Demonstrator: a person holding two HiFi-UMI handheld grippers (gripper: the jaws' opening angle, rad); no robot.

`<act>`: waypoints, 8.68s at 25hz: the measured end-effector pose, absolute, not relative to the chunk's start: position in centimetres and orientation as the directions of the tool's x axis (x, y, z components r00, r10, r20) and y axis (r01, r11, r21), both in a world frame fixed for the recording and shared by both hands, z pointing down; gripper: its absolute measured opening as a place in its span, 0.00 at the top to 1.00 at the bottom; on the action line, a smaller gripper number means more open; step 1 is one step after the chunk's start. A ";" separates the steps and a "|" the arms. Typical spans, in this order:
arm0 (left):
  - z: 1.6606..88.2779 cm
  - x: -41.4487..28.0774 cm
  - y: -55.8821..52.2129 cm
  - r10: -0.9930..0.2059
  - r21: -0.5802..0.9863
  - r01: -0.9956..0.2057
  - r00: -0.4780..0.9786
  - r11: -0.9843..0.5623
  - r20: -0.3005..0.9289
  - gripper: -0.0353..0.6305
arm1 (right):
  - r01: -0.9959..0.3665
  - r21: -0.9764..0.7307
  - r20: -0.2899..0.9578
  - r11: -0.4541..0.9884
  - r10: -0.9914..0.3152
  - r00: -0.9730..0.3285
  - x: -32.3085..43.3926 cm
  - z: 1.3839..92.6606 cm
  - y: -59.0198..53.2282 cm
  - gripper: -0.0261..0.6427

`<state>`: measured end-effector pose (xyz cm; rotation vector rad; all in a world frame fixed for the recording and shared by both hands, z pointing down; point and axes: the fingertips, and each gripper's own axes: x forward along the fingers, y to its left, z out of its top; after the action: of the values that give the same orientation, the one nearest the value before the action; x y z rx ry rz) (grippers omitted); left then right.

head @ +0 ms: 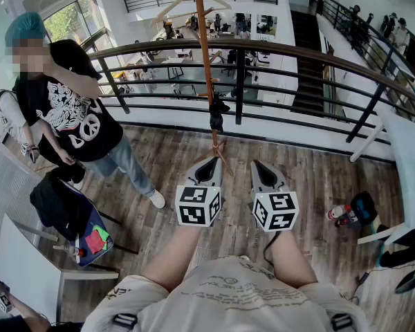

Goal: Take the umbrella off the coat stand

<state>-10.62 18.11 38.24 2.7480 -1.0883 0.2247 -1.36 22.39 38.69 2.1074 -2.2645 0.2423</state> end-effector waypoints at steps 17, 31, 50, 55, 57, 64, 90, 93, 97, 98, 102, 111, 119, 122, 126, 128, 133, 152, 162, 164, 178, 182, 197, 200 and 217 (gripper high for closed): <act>40.1 -4.5 18.1 -0.689 0.113 -0.722 0.687 -0.682 0.232 0.94 | -0.989 -0.090 0.188 0.117 -0.973 -0.132 4.2 41.2 21.8 0.96; 42.5 -1.3 13.2 -0.726 0.134 -0.765 0.641 -0.630 0.247 0.94 | -0.973 -0.072 0.206 0.220 -0.951 -0.230 6.6 43.6 17.5 0.96; 43.3 1.6 -9.1 -0.696 0.183 -0.738 0.674 -0.649 0.248 0.94 | -0.975 -0.026 0.238 0.221 -0.946 -0.221 8.4 43.4 -5.0 0.96; 43.0 1.6 -15.0 -0.690 0.197 -0.733 0.679 -0.651 0.250 0.94 | -0.972 -0.005 0.245 0.236 -0.942 -0.230 7.8 43.3 -10.7 0.96; 42.9 1.6 -17.0 -0.684 0.201 -0.728 0.685 -0.656 0.250 0.94 | -0.972 -0.002 0.245 0.236 -0.942 -0.229 7.7 43.2 -12.7 0.96; 43.5 0.8 -22.6 -0.678 0.194 -0.725 0.687 -0.661 0.261 0.94 | -0.975 -0.005 0.248 0.223 -0.944 -0.217 7.2 43.8 -18.4 0.96; 45.5 2.4 -32.9 -0.766 0.160 -0.829 0.557 -0.536 0.320 0.94 | -0.939 -0.052 0.286 0.340 -0.896 -0.340 10.5 47.6 -32.6 0.96; 45.8 2.9 -34.1 -0.782 0.152 -0.846 0.531 -0.511 0.327 0.94 | -0.932 -0.062 0.299 0.358 -0.884 -0.360 11.3 48.7 -34.8 0.96; 46.4 2.6 -35.4 -0.804 0.145 -0.874 0.483 -0.463 0.345 0.94 | -0.907 -0.077 0.323 0.413 -0.851 -0.415 10.9 50.2 -36.8 0.94; 46.6 2.5 -35.7 -0.809 0.143 -0.881 0.472 -0.452 0.349 0.94 | -0.896 -0.080 0.328 0.436 -0.838 -0.437 10.7 50.6 -37.1 0.91; 46.9 1.9 -36.6 -0.830 0.140 -0.903 0.429 -0.406 0.357 0.94 | -0.853 -0.086 0.338 0.515 -0.790 -0.512 9.7 52.2 -37.9 0.75; 48.4 -0.2 -36.8 -0.849 0.138 -0.938 0.345 -0.317 0.399 0.94 | -0.846 -0.037 0.430 0.532 -0.756 -0.494 8.8 58.0 -39.9 0.67; 49.0 -2.3 -36.6 -0.861 0.116 -0.961 0.275 -0.249 0.428 0.94 | -0.870 -0.035 0.451 0.491 -0.770 -0.452 9.1 60.6 -42.4 0.74; 49.2 -2.9 -36.7 -0.863 0.114 -0.966 0.257 -0.231 0.436 0.94 | -0.867 -0.012 0.470 0.499 -0.762 -0.445 8.7 61.6 -42.8 0.75; 49.6 -3.0 -36.6 -0.859 0.112 -0.969 0.248 -0.221 0.447 0.94 | -0.861 -0.013 0.520 0.508 -0.733 -0.439 8.7 64.2 -42.7 0.75; 49.7 -3.1 -36.7 -0.858 0.111 -0.969 0.247 -0.220 0.450 0.94 | -0.863 -0.011 0.541 0.505 -0.723 -0.430 8.8 65.2 -42.6 0.75; 50.1 -3.5 -36.8 -0.856 0.105 -0.971 0.239 -0.215 0.458 0.94 | -0.882 0.031 0.539 0.471 -0.751 -0.382 9.2 65.8 -43.5 0.69; 50.8 -4.4 -38.1 -0.846 0.105 -0.971 0.239 -0.215 0.476 0.94 | -0.894 -0.031 0.627 0.447 -0.688 -0.366 9.5 70.2 -44.7 0.73; 50.8 -3.7 -37.7 -0.834 0.119 -0.955 0.295 -0.272 0.466 0.94 | -0.913 -0.042 0.612 0.407 -0.712 -0.346 10.5 69.4 -43.2 0.73; 50.7 -3.5 -37.5 -0.831 0.123 -0.950 0.310 -0.286 0.462 0.94 | -0.913 -0.052 0.602 0.406 -0.716 -0.353 10.5 68.7 -42.8 0.73; 49.9 -2.2 -35.1 -0.806 0.161 -0.902 0.431 -0.401 0.406 0.94 | -0.938 -0.031 0.458 0.345 -0.829 -0.320 11.3 59.7 -39.4 0.73; 49.9 -1.2 -34.4 -0.786 0.176 -0.875 0.482 -0.451 0.386 0.94 | -0.948 -0.021 0.412 0.318 -0.861 -0.298 12.0 57.2 -37.5 0.73; 49.3 1.7 -31.9 -0.682 0.229 -0.753 0.656 -0.617 0.323 0.94 | -0.988 -0.003 0.295 0.153 -0.944 -0.147 14.4 49.8 -29.8 0.73; 49.5 2.5 -31.3 -0.659 0.231 -0.732 0.679 -0.641 0.323 0.94 | -0.991 -0.010 0.286 0.133 -0.949 -0.130 15.1 49.0 -28.3 0.73; 49.4 3.9 -27.3 -0.610 0.218 -0.682 0.726 -0.698 0.318 0.94 | -0.993 0.013 0.240 0.115 -0.965 -0.109 16.6 46.4 -23.2 0.73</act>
<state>3.86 -27.32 49.43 2.6095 -1.0078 0.3178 16.60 -23.16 46.39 1.9591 -2.1963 0.2240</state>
